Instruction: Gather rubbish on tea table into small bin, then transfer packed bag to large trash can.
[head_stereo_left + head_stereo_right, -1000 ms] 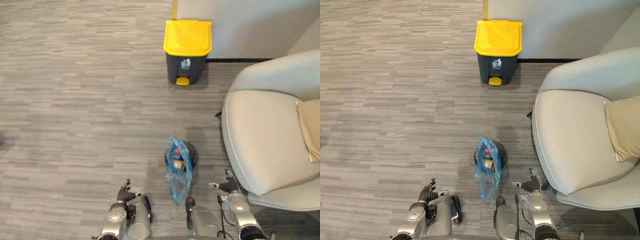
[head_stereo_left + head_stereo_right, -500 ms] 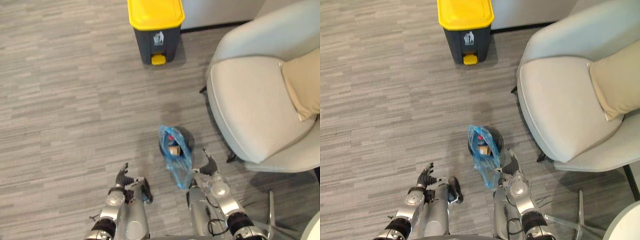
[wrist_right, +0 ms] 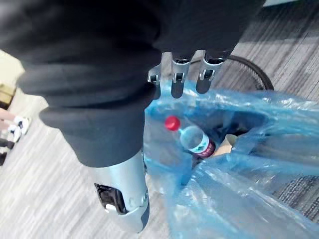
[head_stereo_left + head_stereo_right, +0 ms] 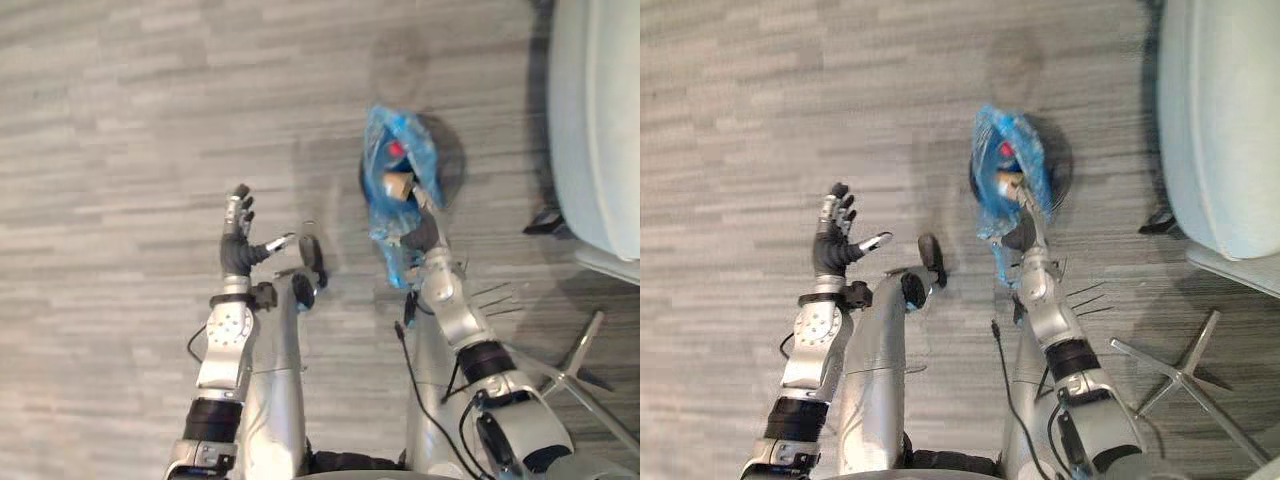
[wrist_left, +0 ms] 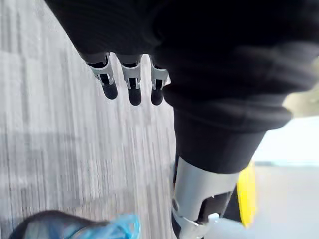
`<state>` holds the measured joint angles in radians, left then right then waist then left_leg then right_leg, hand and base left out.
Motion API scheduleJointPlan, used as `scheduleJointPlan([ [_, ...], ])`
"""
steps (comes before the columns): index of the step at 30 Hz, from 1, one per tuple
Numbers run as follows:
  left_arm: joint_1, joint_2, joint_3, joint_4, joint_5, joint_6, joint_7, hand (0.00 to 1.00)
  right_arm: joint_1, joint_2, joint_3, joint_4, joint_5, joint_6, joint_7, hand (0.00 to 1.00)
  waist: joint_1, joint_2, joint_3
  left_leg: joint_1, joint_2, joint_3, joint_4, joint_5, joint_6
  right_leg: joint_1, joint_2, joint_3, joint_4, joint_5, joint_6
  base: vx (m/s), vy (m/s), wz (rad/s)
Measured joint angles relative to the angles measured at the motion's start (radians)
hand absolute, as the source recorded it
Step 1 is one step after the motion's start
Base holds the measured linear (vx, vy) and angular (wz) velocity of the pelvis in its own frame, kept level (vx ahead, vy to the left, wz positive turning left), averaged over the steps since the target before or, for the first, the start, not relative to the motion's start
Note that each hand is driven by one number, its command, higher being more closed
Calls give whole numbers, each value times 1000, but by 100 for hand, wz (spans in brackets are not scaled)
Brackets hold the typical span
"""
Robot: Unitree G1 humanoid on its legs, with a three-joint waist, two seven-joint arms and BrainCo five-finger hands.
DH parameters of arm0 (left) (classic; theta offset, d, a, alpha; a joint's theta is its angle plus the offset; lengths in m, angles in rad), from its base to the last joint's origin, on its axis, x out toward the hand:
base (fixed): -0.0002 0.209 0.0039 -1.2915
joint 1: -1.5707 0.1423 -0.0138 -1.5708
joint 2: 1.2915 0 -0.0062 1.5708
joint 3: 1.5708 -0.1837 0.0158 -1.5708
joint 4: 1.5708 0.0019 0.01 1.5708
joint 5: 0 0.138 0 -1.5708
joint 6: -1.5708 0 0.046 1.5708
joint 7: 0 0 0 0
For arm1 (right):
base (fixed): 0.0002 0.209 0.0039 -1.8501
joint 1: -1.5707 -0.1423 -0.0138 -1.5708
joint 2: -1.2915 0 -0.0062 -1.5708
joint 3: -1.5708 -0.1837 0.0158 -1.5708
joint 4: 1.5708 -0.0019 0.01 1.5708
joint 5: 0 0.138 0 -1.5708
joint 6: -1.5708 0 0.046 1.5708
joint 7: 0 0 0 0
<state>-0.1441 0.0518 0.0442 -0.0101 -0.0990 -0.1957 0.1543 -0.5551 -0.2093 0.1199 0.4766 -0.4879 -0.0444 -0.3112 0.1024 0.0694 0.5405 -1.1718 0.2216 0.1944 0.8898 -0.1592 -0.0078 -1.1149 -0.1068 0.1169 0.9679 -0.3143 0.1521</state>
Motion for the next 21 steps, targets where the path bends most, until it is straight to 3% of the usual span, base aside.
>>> scheduleJointPlan([
  [3,26,-19,3,-62,-10,1,-3,0,-44,-18,-2,43,-24,12,4,0,9,0,3,-72,-19,-19,19,14,-2,-69,-21,-17,54,-19,-4,49,-67,40],
  [4,35,-23,3,-79,-12,1,-3,0,-53,-19,-2,60,-25,13,7,100,15,0,3,-78,-21,-21,20,15,-4,-77,-23,-19,58,-19,-5,42,-48,22],
  [11,256,-33,-17,-256,-101,-15,-72,0,-142,-94,49,282,-21,28,72,100,36,2,2,-111,-54,-35,-23,40,-20,-113,-63,-50,62,-40,-9,33,-41,19],
  [16,291,-40,-38,-254,-136,-14,-113,0,-148,-143,58,295,28,21,80,100,51,2,2,-104,-62,-41,-48,60,-21,-108,-71,-64,56,-40,-10,54,-32,9],
  [21,290,-41,-42,-255,-136,-14,-113,0,-135,-152,81,251,69,15,75,100,44,6,0,-67,-54,-43,-58,60,-22,-68,-68,-77,39,-39,-11,43,-37,-5],
])
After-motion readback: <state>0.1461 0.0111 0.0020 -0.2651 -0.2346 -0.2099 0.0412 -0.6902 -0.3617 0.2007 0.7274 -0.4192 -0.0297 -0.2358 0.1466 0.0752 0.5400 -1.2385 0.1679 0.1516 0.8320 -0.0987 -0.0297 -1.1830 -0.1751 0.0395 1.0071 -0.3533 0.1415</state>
